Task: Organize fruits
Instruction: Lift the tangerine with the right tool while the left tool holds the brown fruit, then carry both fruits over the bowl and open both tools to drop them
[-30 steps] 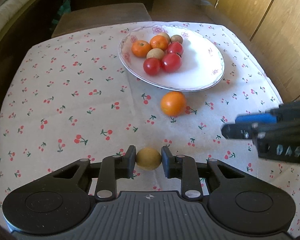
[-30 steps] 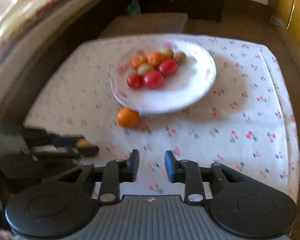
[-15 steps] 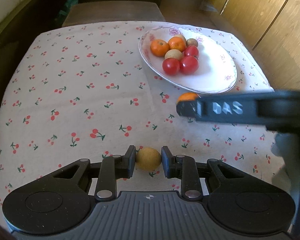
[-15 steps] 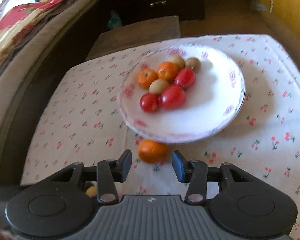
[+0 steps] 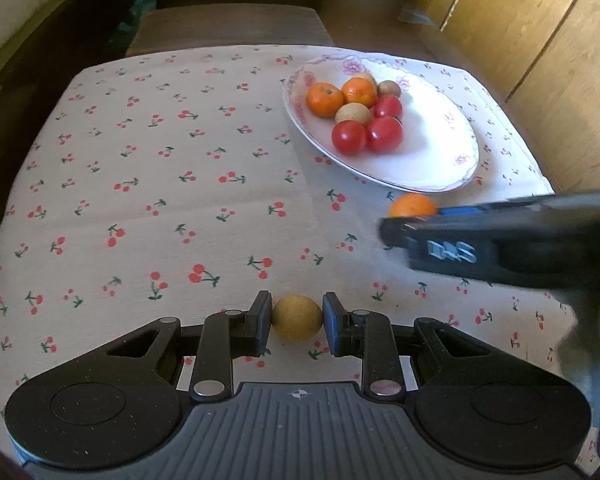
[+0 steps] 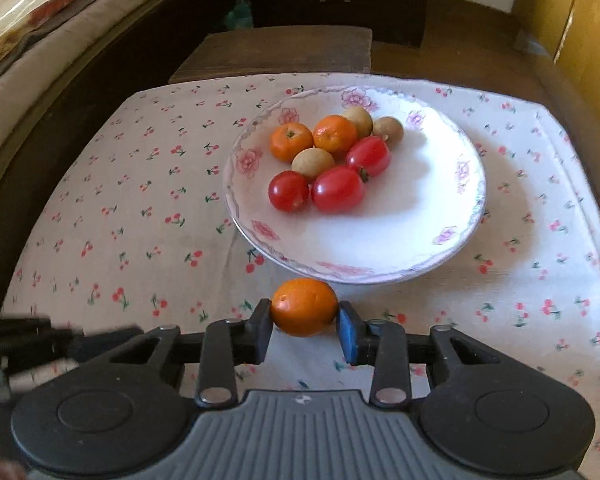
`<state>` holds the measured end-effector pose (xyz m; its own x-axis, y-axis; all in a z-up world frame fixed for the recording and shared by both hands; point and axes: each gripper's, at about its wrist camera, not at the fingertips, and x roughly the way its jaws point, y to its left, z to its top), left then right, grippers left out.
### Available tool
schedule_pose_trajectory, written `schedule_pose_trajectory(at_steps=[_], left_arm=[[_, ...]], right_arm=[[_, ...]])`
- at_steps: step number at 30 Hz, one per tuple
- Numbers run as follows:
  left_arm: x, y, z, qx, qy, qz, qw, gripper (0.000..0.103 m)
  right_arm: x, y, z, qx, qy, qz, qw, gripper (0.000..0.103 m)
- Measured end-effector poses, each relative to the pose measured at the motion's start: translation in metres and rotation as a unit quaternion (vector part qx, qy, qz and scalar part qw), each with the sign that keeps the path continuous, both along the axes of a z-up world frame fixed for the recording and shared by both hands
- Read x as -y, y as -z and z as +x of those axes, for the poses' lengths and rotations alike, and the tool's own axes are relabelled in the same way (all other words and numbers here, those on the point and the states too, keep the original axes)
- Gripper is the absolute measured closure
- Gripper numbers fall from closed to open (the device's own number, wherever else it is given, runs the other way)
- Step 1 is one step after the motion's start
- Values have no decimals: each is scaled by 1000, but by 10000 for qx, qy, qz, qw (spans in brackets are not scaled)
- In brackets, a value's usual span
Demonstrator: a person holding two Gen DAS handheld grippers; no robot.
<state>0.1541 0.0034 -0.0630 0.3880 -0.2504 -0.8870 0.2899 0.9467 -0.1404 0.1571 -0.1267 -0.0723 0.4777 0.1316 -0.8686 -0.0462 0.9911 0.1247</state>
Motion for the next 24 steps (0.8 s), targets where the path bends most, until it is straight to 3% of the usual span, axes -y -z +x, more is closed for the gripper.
schedule_pose_trajectory(at_steps=[13,24], left_arm=[[37,-27,2,361,-10,-160,9992,68],[81,-34,28,736,-12,80,9973,68]], right_arm=[[37,-29,-35,411,-157,-91,9990,67],[67,-35,-5,701,31,-223,9973,67]])
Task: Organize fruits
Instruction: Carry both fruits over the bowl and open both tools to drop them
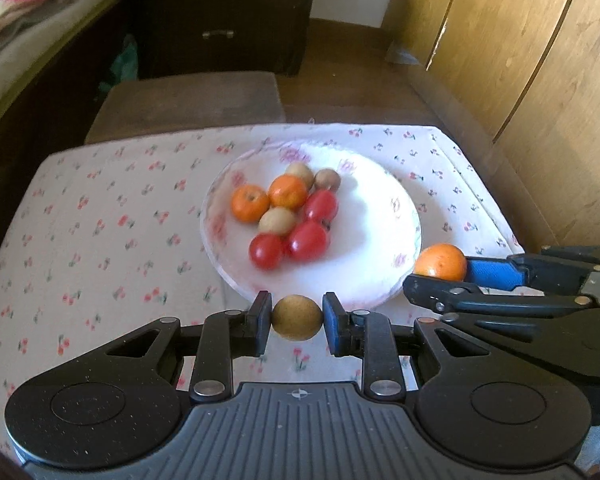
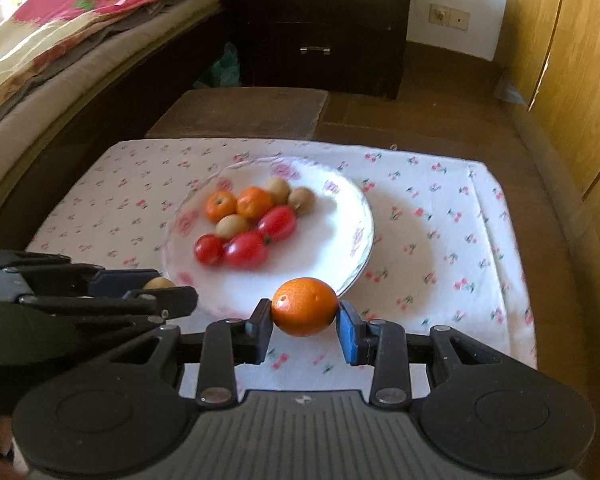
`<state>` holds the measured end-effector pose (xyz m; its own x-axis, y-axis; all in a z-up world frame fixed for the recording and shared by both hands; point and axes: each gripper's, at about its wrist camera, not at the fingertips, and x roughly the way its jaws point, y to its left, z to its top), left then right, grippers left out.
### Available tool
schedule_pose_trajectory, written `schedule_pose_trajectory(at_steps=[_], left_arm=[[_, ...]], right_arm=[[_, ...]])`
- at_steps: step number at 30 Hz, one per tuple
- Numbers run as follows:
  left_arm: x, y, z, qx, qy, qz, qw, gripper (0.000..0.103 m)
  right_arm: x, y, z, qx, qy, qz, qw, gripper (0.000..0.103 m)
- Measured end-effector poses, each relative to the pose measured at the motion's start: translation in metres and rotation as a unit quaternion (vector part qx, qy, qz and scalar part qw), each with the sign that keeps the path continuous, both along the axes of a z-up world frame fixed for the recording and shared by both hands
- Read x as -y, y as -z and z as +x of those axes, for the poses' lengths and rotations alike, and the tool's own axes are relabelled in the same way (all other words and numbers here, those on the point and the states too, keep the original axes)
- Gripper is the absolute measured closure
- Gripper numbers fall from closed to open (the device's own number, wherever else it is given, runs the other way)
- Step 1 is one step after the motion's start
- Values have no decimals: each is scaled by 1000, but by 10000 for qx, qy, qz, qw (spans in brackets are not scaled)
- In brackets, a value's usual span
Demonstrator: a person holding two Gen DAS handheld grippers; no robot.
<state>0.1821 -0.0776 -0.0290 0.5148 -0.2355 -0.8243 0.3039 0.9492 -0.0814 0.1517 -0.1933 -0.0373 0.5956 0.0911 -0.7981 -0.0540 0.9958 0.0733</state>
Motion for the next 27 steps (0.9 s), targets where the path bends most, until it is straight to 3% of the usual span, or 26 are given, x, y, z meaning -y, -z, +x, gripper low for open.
schedule_pose_trajectory(at_steps=[13,27], left_arm=[[15,19,21,111,-44,474,9988,69],[15,19,22,197,-157,493,9985,66]], right_arm=[[5,20,31,-43,-57,-104,9999,67],[2,19,31,129,-21,-162,9998,67]])
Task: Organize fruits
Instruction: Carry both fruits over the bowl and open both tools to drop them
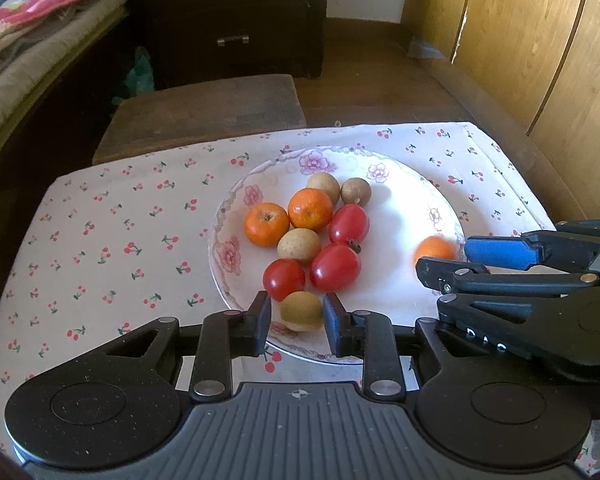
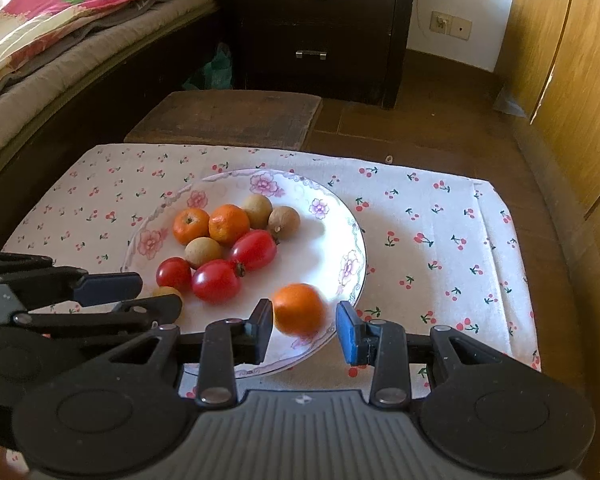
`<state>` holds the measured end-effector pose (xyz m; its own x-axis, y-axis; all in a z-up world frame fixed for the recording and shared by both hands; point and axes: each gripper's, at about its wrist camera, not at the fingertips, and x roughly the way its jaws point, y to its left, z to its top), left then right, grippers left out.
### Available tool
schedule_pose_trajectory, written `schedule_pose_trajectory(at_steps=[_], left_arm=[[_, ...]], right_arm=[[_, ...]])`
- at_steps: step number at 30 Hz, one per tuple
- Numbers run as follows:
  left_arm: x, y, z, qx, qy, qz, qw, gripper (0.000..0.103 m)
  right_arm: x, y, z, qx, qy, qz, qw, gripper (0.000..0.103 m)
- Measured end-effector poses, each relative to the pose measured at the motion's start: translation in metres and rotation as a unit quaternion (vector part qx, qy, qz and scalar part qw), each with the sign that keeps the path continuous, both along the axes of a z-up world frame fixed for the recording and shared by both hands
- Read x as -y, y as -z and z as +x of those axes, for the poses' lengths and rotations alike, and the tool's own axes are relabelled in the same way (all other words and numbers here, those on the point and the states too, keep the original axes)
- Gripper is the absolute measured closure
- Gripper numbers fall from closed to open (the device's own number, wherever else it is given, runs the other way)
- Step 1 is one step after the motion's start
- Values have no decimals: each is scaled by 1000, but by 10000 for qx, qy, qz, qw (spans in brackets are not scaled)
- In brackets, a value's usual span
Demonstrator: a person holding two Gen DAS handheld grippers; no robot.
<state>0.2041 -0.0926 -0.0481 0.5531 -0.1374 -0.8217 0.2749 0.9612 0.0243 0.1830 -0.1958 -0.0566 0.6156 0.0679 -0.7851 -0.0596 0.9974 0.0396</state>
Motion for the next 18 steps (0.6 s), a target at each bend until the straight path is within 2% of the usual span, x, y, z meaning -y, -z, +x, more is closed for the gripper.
schedule_pose_trajectory(at_steps=[3,6,9,11,14,18], left_arm=[[0,-2,0,35,-19,8,10000,63],[-1,-5,-3,104,-58,14,9999,54],[-4,-14,-8,227,-126,-42,9997,43],[-8,-21,-13,315,-190,-96,9993,30],[-17,-32,-24,421,-268,-226,9985,20],[-28,-42,-42,593,-458,-275,9968,15]], right_arm=[[0,-1,-2,39,28,-3,10000,67],[3,-5,-5,97,87,37,9999,67],[7,-12,-12,180,178,92,9996,66],[10,-19,-20,244,247,154,9993,66],[11,-30,-34,324,306,245,9987,64],[7,-40,-55,370,313,379,9981,63]])
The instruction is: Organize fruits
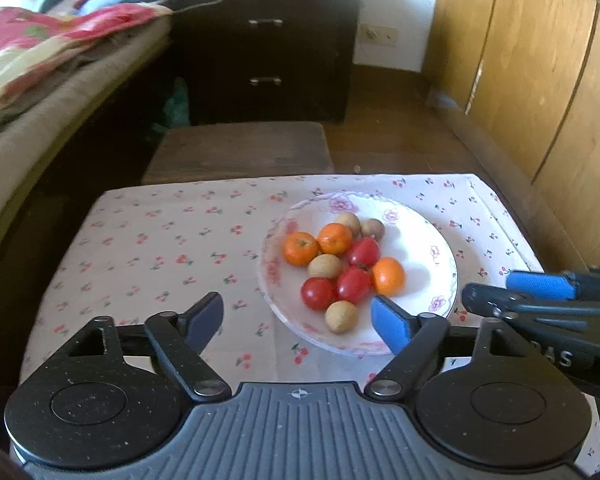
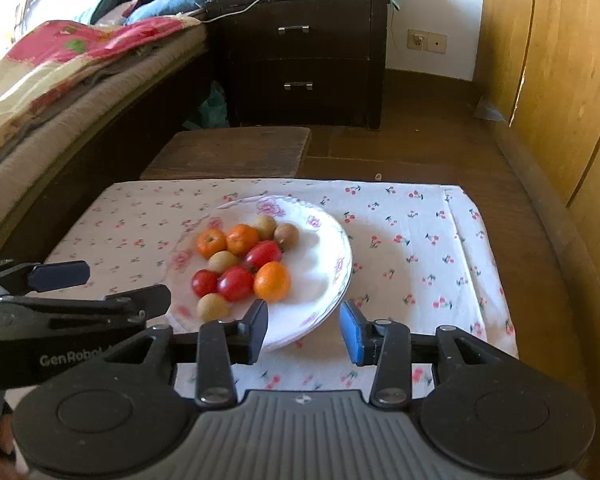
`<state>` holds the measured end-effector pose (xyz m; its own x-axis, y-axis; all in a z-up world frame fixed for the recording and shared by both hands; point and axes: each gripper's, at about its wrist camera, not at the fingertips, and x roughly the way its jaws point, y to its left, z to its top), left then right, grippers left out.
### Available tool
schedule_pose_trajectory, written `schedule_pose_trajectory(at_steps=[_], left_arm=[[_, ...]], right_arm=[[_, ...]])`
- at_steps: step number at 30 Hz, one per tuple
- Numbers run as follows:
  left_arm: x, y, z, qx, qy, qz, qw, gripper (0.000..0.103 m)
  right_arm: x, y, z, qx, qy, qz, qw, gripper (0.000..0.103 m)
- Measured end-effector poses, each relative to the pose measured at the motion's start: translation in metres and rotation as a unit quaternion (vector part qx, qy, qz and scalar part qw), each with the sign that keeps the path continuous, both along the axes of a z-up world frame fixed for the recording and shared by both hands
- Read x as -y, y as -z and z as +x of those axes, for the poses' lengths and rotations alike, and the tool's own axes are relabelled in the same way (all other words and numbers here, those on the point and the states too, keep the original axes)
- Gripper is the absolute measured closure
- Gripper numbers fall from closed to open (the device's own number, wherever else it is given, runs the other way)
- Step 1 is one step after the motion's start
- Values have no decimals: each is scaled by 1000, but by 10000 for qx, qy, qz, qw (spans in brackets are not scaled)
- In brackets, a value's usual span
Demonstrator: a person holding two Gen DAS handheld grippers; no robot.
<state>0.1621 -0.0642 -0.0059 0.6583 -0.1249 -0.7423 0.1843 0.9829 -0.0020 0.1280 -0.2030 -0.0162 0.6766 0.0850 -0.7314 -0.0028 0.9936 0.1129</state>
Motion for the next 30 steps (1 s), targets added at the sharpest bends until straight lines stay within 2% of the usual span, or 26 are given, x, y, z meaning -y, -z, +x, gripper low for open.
schedule_pose_trajectory(at_steps=[6,8,14,22,30], left_arm=[[-11,0,-31,92,-237,108,9996,9],[-14,0,-43,133,-299,134,9994,0],[-14,-1,-77,287,-335,348,9984,0],[-17,0,-119,401,-223,375,9982,0],[-19,-2,-143,411,-222,420,9980,0]], right_arm=[[-9,-8,-36,62,21,153,9999,62],[-13,-6,-49,34,10,149,9999,62],[-19,-1,-81,-48,67,155,9998,62],[-16,0,-116,-34,136,299,9995,61],[-24,-3,-142,36,58,343,9994,61]])
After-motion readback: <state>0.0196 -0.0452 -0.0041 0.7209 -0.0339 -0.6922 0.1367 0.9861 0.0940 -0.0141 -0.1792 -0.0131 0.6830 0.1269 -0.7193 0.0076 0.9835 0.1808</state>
